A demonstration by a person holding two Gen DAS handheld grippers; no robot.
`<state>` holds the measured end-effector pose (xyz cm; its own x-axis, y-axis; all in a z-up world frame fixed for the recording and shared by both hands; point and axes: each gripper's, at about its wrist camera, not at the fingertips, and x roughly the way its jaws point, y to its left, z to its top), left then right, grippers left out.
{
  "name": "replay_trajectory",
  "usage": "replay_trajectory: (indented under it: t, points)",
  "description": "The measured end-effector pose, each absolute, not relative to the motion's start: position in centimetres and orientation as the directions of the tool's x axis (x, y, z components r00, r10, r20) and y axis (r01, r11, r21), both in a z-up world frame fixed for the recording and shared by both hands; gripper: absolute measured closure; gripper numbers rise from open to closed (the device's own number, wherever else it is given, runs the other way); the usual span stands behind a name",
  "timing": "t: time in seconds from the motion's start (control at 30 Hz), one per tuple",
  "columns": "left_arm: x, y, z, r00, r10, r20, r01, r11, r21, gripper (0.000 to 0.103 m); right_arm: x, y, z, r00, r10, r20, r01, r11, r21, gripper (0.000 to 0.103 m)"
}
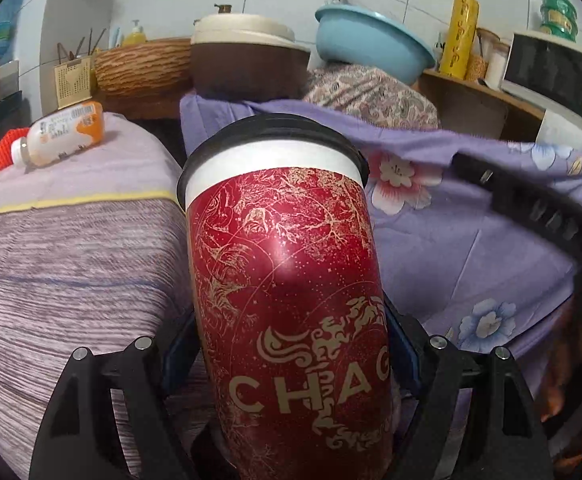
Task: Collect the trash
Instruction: 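Lower the red cup into the black bin and open the left gripper, then move both grippers back over the table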
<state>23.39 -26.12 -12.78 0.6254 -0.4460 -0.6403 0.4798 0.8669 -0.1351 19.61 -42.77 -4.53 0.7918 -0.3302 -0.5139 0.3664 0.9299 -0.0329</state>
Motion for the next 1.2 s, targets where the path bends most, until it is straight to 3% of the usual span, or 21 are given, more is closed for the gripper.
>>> replay_trajectory:
  t: [0.1,0.63,0.9,0.97,1.2]
  points:
    - [22.8,-27.7,-14.0,0.646,-0.418,-0.639,0.500,0.864,-0.060,0.026,18.8,-43.9,-4.0,0.785,-0.358,-0.505,0.398,0.917,-0.029,0.021]
    - [23.6,-32.0,-21.5,0.513,-0.386,-0.766,0.557,0.829,-0.045,0.026,16.7,-46.6,-4.4,0.772,-0.378,-0.512,0.442,0.897,0.003,0.021]
    - [23.4,-32.8,-22.2,0.475,-0.361,-0.802,0.576,0.817,-0.026,0.014,16.8,-46.3,-4.7,0.771,-0.368,-0.520,0.435,0.901,0.007,0.021]
    - [23.1,-32.5,-21.9,0.495,-0.368,-0.787,0.573,0.819,-0.022,0.005,16.8,-46.2,-4.7,0.772,-0.366,-0.519,0.433,0.901,0.008,0.021]
    - [23.0,-32.3,-20.5,0.508,-0.374,-0.776,0.580,0.814,-0.013,0.006,16.6,-46.2,-4.6,0.779,-0.356,-0.517,0.430,0.902,0.026,0.021]
